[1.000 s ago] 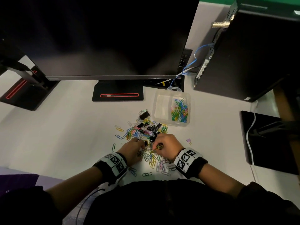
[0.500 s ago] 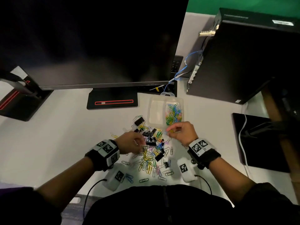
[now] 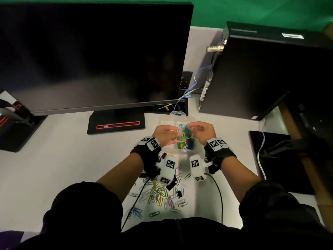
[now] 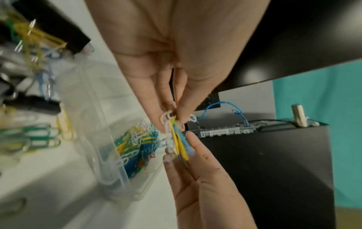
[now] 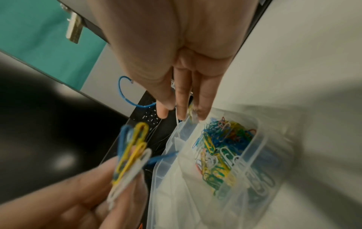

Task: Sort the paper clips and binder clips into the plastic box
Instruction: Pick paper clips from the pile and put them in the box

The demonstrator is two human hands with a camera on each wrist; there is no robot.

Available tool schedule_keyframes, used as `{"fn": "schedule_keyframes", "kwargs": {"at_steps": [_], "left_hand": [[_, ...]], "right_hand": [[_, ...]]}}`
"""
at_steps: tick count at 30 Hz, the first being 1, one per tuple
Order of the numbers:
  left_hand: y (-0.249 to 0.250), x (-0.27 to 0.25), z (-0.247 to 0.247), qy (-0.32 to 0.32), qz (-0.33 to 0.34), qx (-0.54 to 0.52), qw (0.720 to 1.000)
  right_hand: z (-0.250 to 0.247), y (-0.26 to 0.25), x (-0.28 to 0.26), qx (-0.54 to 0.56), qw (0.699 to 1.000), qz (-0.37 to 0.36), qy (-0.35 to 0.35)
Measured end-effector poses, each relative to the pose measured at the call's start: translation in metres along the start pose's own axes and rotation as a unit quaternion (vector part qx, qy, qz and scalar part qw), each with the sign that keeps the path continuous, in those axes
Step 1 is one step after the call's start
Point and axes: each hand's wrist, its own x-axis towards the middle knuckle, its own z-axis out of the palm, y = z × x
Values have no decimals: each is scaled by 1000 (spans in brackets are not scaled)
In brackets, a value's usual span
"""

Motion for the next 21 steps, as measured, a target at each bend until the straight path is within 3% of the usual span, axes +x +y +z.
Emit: {"fn": "schedule_keyframes", "kwargs": {"at_steps": [3, 7, 10, 12, 15, 17, 19, 21], "left_hand": [[-11, 11, 4, 19, -17, -105, 994], [-18, 21, 9, -6, -13, -154, 988], [-9, 24, 21, -18, -46, -163, 985], [-3, 25, 24, -6, -69, -136, 988], [-1, 20, 19, -1, -70, -112, 991], [-4, 8, 8, 0, -63, -108, 992], [-10, -5, -6, -5, -64, -78, 995], [-18, -19, -25, 2, -67, -7, 998]], "right_hand": [[-2, 5, 2, -3, 1000, -3, -22], [-7, 17, 4, 9, 1000, -1, -20], [-12, 18, 3, 17, 1000, 6, -9], [-15, 11, -4, -18, 1000, -2, -1], [-15, -4, -19, -153, 986, -56, -20], [-5, -7, -26, -320, 939, -95, -82], [4, -4, -30, -488, 857, -94, -135], [11, -2, -28, -546, 819, -76, -158]]}}
